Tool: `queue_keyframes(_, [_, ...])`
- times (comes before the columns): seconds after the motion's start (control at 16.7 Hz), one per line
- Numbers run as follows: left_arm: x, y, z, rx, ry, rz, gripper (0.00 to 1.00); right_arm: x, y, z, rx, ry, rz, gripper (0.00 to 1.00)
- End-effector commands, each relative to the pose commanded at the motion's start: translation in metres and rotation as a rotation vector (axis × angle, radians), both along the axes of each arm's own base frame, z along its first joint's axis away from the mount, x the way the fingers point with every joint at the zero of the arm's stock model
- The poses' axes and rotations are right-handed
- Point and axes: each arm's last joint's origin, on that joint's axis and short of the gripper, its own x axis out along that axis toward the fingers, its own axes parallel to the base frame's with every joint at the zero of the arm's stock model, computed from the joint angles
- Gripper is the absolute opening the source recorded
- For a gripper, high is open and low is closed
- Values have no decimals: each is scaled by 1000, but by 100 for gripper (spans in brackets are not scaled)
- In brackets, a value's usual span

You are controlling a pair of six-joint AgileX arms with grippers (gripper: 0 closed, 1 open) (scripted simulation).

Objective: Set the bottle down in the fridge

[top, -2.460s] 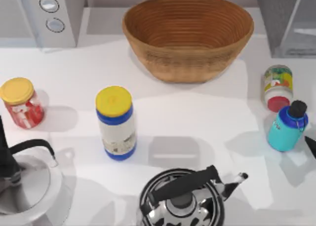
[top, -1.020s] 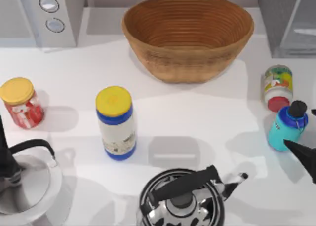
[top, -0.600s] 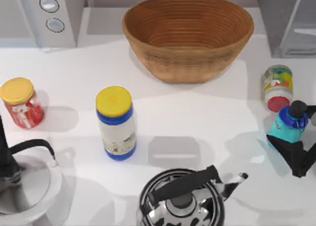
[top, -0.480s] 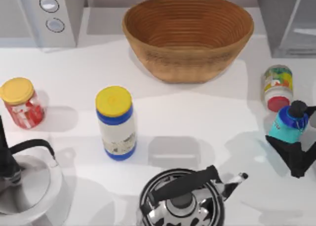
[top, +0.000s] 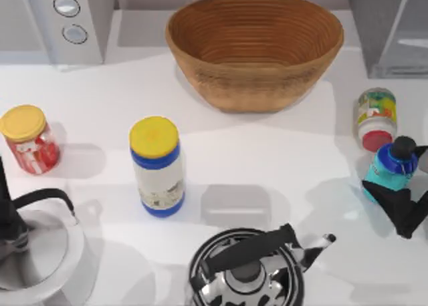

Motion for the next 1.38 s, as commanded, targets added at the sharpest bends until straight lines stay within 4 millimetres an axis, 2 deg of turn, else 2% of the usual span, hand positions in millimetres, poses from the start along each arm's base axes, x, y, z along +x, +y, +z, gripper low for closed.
queue_keyframes(0.54, [0,0,0,0,0,0,100,0,0,0,0,0,0,3])
queue_keyframes(1.14, [0,0,0,0,0,0,100,0,-1,0,1,1,-2,1])
queue_keyframes(1.38, [0,0,0,0,0,0,100,12,-12,13,7,-17,12,1])
